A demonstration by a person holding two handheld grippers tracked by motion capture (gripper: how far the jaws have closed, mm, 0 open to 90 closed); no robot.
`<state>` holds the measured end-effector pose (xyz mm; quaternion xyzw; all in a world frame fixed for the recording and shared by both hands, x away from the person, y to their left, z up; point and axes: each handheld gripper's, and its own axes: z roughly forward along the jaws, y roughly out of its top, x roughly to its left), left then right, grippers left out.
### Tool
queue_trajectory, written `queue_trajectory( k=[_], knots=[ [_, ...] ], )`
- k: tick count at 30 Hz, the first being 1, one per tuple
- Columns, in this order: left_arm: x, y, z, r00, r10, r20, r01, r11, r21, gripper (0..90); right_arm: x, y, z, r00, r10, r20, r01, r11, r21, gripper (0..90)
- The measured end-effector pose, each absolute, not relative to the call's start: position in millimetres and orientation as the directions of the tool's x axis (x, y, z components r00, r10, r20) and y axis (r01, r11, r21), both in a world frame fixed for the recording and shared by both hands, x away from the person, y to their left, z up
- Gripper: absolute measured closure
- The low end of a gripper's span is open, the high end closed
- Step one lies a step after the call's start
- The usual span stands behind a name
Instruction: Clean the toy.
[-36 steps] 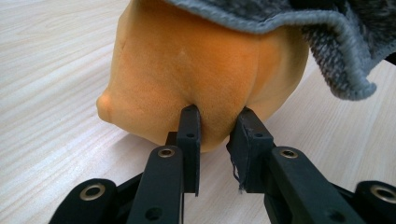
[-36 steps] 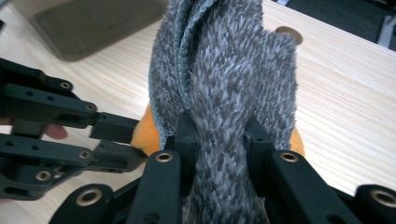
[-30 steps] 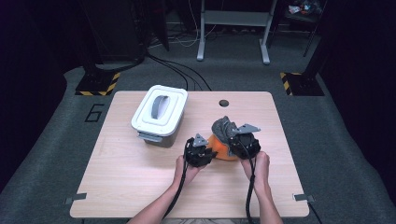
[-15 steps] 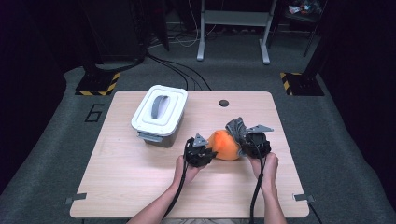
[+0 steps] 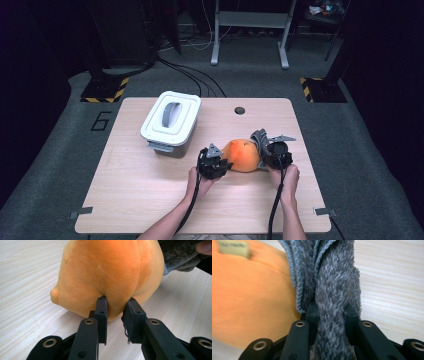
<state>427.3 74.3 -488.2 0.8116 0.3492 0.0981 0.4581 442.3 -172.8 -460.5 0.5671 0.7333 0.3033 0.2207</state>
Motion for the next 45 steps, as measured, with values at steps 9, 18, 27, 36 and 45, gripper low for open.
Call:
queue_trajectory(
  k=[9,18,27,36,45],
  knots=[
    [427.5,74.6,-489.3,0.735,0.658,-0.163,0.478,-0.332,0.813,74.0,451.8,-178.9,-481.5,-0.238,0.971,0.03,0.75,0.165,0.64,72.7],
    [428.0,76.5,-490.0,0.734,0.659,-0.165,0.48,-0.332,0.812,74.0,457.7,-179.1,-496.0,-0.242,0.969,0.049,0.787,0.166,0.595,72.6],
    [428.9,78.9,-490.4,0.729,0.663,-0.171,0.489,-0.329,0.808,73.9,441.9,-183.7,-469.5,-0.237,0.972,0.003,0.734,0.177,0.656,72.6],
    [429.6,79.0,-490.4,0.73,0.661,-0.172,0.489,-0.329,0.808,73.5,413.0,-168.1,-422.5,-0.302,0.952,-0.044,0.608,0.228,0.761,72.5],
    [430.6,79.6,-490.0,0.734,0.659,-0.163,0.481,-0.335,0.81,70.6,416.0,-142.2,-424.6,-0.372,0.927,-0.041,0.615,0.279,0.737,72.4]
  ],
)
